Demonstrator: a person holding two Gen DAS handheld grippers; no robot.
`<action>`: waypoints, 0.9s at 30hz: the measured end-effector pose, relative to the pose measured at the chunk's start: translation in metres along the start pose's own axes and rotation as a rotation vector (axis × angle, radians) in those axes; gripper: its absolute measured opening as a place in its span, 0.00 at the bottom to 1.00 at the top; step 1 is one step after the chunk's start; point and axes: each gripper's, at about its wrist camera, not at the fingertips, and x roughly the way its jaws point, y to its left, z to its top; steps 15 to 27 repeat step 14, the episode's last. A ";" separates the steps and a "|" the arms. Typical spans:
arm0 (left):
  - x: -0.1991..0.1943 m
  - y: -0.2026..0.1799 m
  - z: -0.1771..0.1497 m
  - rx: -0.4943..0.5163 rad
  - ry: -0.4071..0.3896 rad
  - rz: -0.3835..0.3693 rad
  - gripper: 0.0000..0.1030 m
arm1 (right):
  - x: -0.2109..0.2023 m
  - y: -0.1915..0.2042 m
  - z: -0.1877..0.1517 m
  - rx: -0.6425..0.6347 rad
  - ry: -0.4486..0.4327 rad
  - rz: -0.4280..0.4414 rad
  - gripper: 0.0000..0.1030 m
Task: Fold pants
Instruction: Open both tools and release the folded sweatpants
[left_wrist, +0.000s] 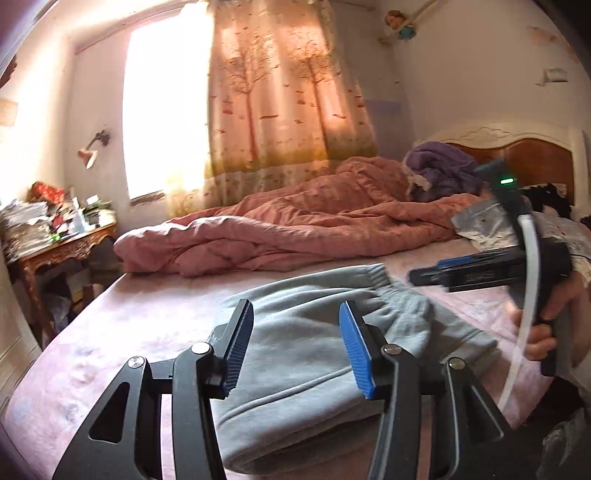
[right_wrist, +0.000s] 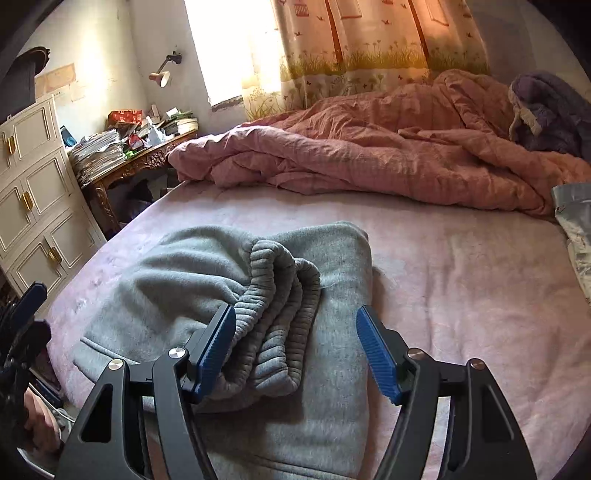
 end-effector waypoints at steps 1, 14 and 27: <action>0.003 0.006 -0.001 -0.022 0.015 0.010 0.47 | -0.007 0.005 0.000 -0.014 -0.024 0.008 0.68; 0.022 0.056 -0.055 -0.202 0.194 0.043 0.49 | 0.006 -0.011 -0.040 0.102 0.097 0.058 0.75; 0.022 0.056 -0.055 -0.202 0.194 0.043 0.49 | 0.006 -0.011 -0.040 0.102 0.097 0.058 0.75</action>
